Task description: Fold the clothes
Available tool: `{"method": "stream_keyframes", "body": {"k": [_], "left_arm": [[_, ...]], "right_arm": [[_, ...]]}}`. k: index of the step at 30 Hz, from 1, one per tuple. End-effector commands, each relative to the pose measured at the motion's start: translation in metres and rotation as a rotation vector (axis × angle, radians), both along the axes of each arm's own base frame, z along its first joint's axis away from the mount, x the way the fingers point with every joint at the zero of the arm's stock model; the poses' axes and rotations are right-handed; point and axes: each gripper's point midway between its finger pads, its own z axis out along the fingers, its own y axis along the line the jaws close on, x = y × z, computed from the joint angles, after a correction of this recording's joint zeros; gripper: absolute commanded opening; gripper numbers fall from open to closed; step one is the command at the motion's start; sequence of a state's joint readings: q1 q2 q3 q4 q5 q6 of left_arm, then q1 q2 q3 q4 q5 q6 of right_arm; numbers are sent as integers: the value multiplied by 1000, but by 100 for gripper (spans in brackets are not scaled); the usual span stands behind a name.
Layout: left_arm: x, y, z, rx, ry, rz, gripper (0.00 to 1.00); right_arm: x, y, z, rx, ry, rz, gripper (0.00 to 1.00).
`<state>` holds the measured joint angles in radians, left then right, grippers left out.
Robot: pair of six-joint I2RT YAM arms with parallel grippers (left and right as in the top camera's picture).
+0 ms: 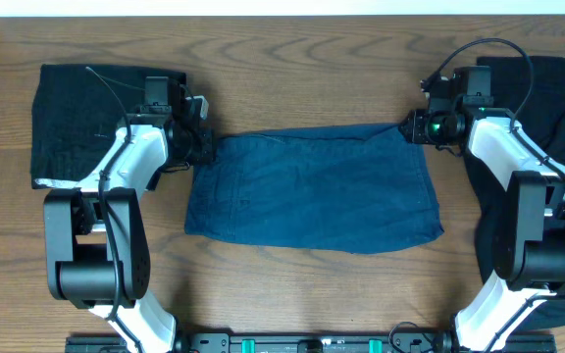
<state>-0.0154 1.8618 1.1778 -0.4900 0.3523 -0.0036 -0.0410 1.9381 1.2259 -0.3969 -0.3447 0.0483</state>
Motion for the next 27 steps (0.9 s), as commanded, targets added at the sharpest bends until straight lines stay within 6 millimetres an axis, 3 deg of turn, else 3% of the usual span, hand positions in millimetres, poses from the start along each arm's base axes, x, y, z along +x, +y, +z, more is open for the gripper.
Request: {"method": "stream_keyframes", "body": {"k": [1,4,7,16,27], "left_arm": [[3,0,-1,4,3,0,11],[3,0,-1,4,2,0,12],[4,0,-1,4,2,0,12],[4,0,0,5,-1,0,12],[4,0,0,4,-1,0,13]], "right_arm": [[-2,0,-4,12,15,-2,31],[-2,0,-4,12,18,-2,32],[-3,0,-5,12,23,-2,40],[-7,-2,-12,1,29,-11,33],[-13,-1,-18,8,50,-27,36]]}}
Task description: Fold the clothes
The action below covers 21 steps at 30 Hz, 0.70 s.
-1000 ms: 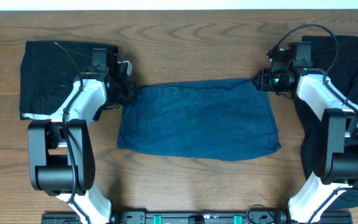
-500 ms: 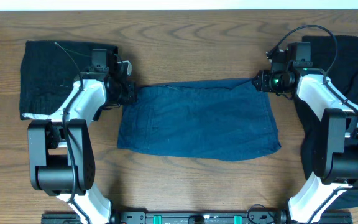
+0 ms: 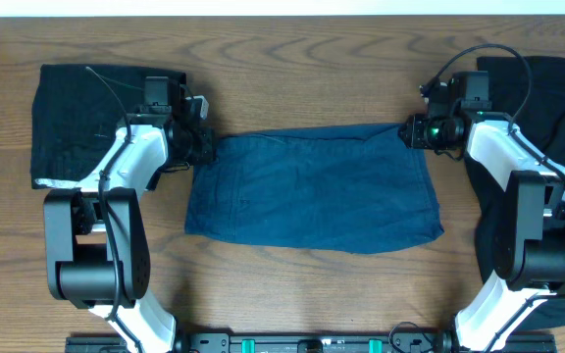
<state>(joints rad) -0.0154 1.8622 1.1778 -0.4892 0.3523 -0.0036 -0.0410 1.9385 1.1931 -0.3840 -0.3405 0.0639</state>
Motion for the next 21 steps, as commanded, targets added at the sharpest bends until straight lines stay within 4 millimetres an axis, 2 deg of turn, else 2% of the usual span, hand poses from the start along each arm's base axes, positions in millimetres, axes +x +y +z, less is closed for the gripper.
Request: {"method": "stream_keyframes", "body": {"k": [1,3,4,6,8,10,12,14,17,21], "left_arm": [[4,0,0,4,-1,0,13],[4,0,0,4,-1,0,13],[4,0,0,5,-1,0,13],[4,0,0,5,-1,0,13],[4,0,0,4,-1,0,13],[4,0,0,4,-1,0,13],[4,-1,0,2,1,0,6],[3,-5,4,-20,-5,-7,6],[4,-9,24,-50,-44,-14,6],[1,-9,62,-53,-115,-4,6]], "right_arm": [[-5,-1,-9,5,25,-12,35],[-4,-1,-8,5,21,-12,33],[-3,-1,-8,5,18,-12,28],[-2,-1,-8,5,14,-12,10],[-1,-1,-7,8,12,-18,1],[-1,-1,-7,8,9,-18,1],[0,-1,-7,7,6,-18,1],[-1,-1,-7,8,9,-18,1],[-1,8,-1,63,2,8,1],[-1,23,24,165,-41,55,1]]}}
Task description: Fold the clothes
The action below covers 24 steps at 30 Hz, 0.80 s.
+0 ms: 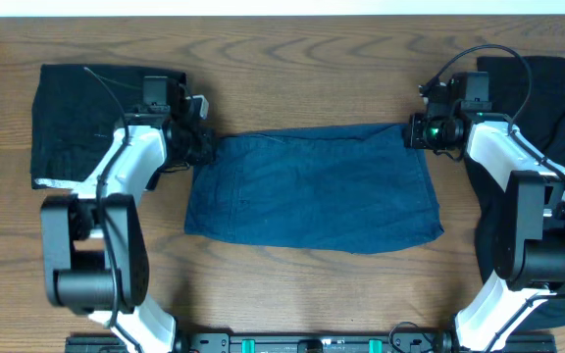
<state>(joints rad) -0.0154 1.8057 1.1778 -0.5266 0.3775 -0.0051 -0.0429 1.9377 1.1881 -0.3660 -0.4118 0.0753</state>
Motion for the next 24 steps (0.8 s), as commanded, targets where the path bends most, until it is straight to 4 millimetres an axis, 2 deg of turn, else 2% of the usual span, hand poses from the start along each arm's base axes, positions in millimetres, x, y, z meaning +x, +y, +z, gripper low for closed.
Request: {"method": "stream_keyframes", "body": {"k": [1,6,10,14,18,22,24], "left_arm": [[4,-5,52,-34,-109,15,6],[-17,-5,97,-55,-151,60,6],[-46,-4,108,-53,-98,61,6],[-85,-3,100,-49,56,75,6],[-121,0,87,-29,226,98,6],[-143,9,73,18,336,181,6],[-151,11,64,30,368,197,6]], "right_arm": [[-3,14,28,112,-42,41,1],[-22,15,67,120,-38,29,1],[-67,18,91,130,69,14,1],[-120,13,94,90,246,-16,1],[-163,9,92,63,414,-31,1],[-186,11,86,62,507,-30,1],[-195,11,75,62,540,-32,1]]}}
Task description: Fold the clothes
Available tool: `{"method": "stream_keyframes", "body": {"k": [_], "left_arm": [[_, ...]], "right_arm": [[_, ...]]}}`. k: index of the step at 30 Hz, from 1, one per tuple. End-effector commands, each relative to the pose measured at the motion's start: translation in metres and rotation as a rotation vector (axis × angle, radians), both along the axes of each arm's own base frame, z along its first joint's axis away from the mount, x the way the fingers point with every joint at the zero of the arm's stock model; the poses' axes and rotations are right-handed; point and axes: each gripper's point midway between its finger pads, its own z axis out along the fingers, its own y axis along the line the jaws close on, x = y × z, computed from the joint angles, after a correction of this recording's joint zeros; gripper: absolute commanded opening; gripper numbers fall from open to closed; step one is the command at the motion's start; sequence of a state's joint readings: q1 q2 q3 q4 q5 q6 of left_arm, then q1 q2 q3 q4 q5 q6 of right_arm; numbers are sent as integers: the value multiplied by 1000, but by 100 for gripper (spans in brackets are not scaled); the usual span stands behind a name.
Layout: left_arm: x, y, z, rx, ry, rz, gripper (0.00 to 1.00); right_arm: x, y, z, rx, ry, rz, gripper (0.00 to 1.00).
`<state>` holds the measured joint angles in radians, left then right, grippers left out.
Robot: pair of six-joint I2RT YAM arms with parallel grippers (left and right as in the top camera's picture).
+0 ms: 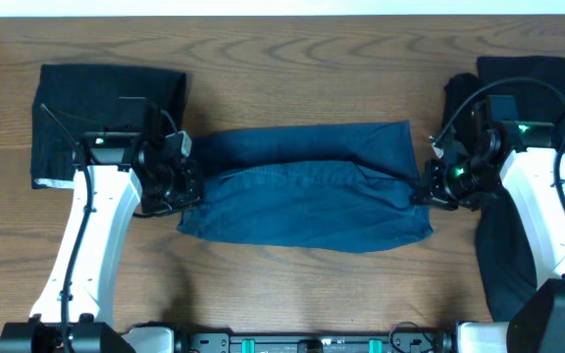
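Note:
A blue garment (302, 206) lies across the middle of the table. A curved ridge of cloth crosses it, and a flat strip of it lies behind the ridge. My left gripper (186, 188) is at the garment's left edge, about halfway down, shut on the cloth. At the right edge, at the same height, my right gripper (423, 192) is also shut on the cloth. Both side edges are drawn in toward the grippers.
A folded black garment (86, 113) lies at the back left, just behind the left arm. A heap of black clothes (547, 127) fills the right edge under the right arm. Bare wood shows in front of the blue garment.
Both grippers were at the blue garment's back corners and are now halfway down its sides. Cloth has come with them, making a ridge across the middle. Both arms have swung toward the front.
At all three earlier moments the blue garment lay flat and both grippers stayed at its back corners, with only slight shifts of the right wrist. Now both hold cloth halfway toward the front edge and the garment is partly doubled over.

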<state>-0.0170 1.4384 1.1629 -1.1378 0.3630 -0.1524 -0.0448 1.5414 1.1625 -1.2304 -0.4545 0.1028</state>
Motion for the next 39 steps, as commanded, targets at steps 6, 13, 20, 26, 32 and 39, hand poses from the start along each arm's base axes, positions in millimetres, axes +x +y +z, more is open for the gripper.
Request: {"method": "stream_keyframes", "body": {"k": [6,13,20,26,32,39], "left_arm": [[-37,7,-52,44,161,111,6],[-49,6,-92,35,171,161,6],[-29,6,-103,25,80,186,6],[-31,6,-113,27,115,210,6],[-29,6,-130,31,148,210,6],[-24,6,-159,37,192,209,6]], "right_arm": [[-38,-5,-63,-36,115,-72,1],[-51,-12,-97,-85,123,-117,1],[-38,-25,-108,-163,66,-161,1],[-31,-32,-110,-200,38,-172,1],[-21,-37,-111,-227,-3,-193,1],[-9,-38,-120,-228,-25,-204,1]]}}
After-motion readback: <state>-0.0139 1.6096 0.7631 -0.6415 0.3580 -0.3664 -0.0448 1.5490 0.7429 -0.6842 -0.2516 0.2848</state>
